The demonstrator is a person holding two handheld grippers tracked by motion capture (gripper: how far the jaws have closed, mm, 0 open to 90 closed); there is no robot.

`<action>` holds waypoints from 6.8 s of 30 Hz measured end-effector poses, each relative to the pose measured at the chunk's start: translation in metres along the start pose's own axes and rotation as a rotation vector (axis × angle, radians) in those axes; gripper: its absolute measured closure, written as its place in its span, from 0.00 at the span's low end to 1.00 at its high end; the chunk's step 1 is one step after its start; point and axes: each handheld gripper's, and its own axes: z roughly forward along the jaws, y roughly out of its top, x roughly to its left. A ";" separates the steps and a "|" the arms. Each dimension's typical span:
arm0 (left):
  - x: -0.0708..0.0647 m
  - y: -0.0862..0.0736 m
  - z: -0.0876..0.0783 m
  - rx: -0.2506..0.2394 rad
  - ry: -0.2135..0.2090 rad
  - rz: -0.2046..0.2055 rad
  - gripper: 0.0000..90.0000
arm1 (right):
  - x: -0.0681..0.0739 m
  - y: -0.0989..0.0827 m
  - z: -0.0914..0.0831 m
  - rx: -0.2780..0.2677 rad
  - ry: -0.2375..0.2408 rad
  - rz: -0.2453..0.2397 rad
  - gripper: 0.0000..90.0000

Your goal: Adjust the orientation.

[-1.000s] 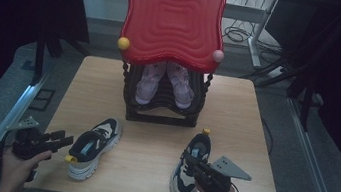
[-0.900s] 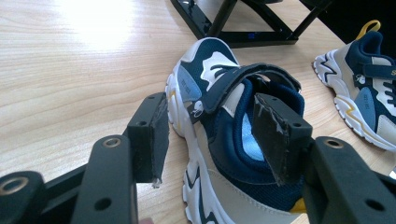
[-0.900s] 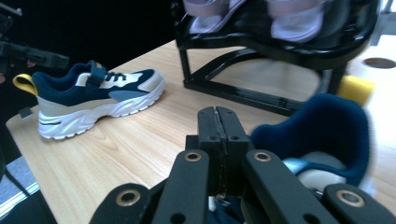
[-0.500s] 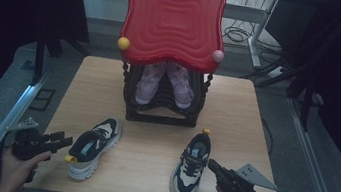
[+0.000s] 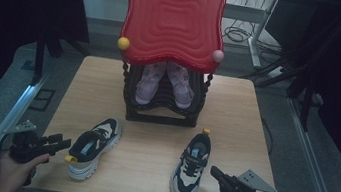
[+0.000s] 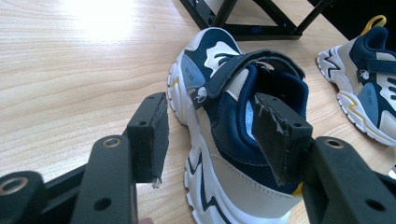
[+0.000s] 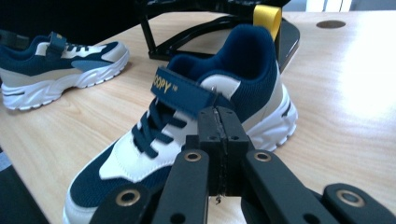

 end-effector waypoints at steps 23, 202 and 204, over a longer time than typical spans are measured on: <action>0.001 -0.001 0.003 0.009 -0.001 -0.002 0.51 | 0.019 -0.029 0.013 0.121 0.074 -0.026 1.00; 0.010 -0.004 -0.005 -0.009 0.005 -0.028 0.50 | -0.023 0.022 0.044 0.069 0.097 -0.076 1.00; 0.010 -0.004 -0.006 -0.010 0.005 -0.027 0.50 | -0.021 0.021 0.042 0.072 0.098 -0.084 1.00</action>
